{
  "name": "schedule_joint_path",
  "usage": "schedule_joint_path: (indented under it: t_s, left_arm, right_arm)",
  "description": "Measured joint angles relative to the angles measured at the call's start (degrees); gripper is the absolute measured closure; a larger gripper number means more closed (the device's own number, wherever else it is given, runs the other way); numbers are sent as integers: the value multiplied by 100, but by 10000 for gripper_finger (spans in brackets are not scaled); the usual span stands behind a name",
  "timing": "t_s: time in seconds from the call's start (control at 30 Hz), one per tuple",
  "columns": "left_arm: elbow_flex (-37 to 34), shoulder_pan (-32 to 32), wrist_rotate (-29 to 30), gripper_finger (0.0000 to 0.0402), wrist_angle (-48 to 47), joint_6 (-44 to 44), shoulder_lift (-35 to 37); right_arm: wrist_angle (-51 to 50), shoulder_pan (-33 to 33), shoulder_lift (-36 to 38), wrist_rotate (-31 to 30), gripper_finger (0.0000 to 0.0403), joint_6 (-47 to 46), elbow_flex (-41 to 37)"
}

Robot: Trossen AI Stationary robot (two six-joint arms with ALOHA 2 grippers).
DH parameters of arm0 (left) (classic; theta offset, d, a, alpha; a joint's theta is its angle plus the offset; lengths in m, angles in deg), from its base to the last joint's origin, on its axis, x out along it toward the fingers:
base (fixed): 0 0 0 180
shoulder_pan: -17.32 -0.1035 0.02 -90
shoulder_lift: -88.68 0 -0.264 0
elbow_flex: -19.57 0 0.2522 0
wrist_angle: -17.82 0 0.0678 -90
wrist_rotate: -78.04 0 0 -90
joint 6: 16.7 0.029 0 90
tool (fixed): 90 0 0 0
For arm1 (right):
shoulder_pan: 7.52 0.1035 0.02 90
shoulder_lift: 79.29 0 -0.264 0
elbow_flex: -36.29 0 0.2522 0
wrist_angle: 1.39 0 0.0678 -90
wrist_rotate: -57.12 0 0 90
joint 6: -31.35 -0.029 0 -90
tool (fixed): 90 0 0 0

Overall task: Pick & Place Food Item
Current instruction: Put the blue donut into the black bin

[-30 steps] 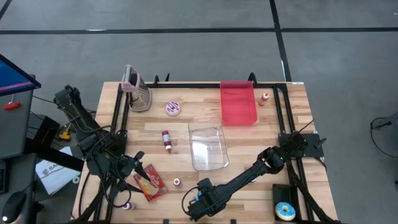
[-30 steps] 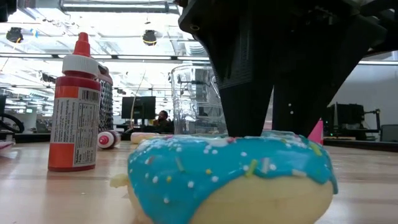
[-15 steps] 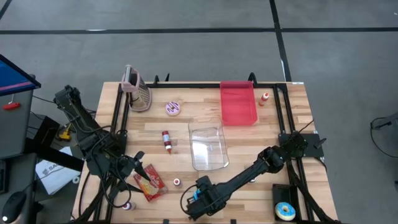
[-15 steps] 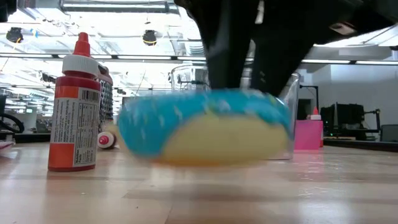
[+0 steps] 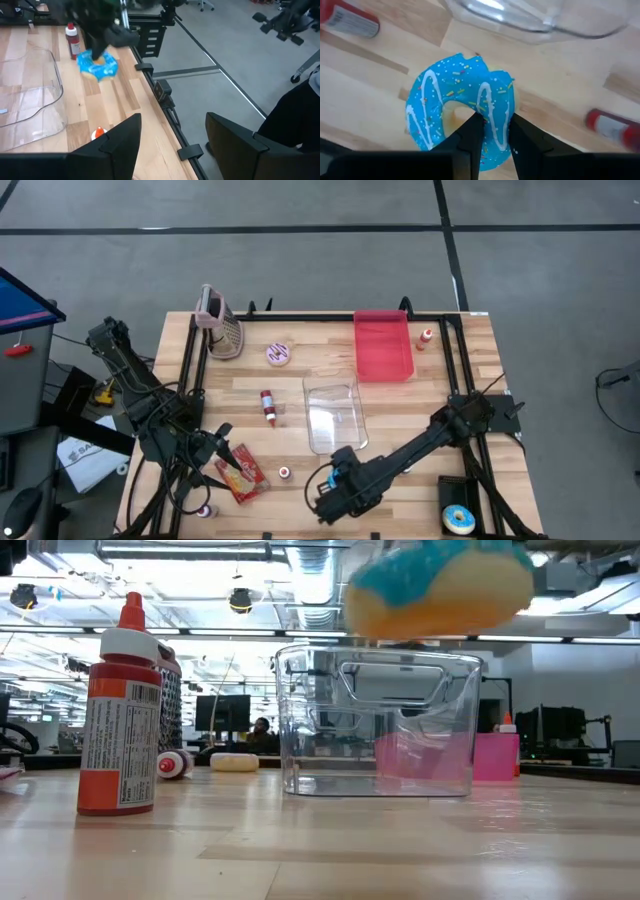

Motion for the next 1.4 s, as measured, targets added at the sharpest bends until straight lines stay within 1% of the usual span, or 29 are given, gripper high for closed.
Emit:
schedule_joint_path:
  t_s: [0.1, 0.27, 0.37, 0.5, 0.67, 0.87, 1.0, 1.2, 1.3, 1.4]
  left_arm:
    - [0, 0, 2, 183, 0, 26, 0]
    - [0, 0, 2, 183, -2, 26, 0]
    - [0, 0, 2, 183, -24, 28, 0]
    - [0, 0, 2, 183, -22, 54, 0]
    - [0, 0, 2, 183, -24, 35, 0]
    - [0, 0, 26, 183, -24, -25, 0]
    - [0, 0, 165, 183, -24, -38, 0]
    - [0, -22, 334, 183, -24, -81, 0]
    - [0, -22, 465, 183, -21, -87, 0]
    - [0, -22, 588, 183, -17, -188, 0]
  right_arm:
    - [19, -15, 263, -7, 322, -28, -260]
    - [5, 17, 729, -9, 322, -397, -834]
    - [20, 39, 1064, -27, 322, -450, -1160]
    - [11, 75, 1624, -2, 322, -596, -1814]
    - [14, 224, 2501, 54, 322, -1060, -2812]
    - [7, 646, 3521, 484, 322, -1771, -3836]
    - [11, 1110, 3949, 866, 322, -2362, -4233]
    - [8, 1881, 4121, 1508, 322, -3135, -4456]
    - [18, 2196, 4066, 1933, 322, -3271, -4464]
    - [13, 2395, 4077, 2170, 322, -3353, -4464]
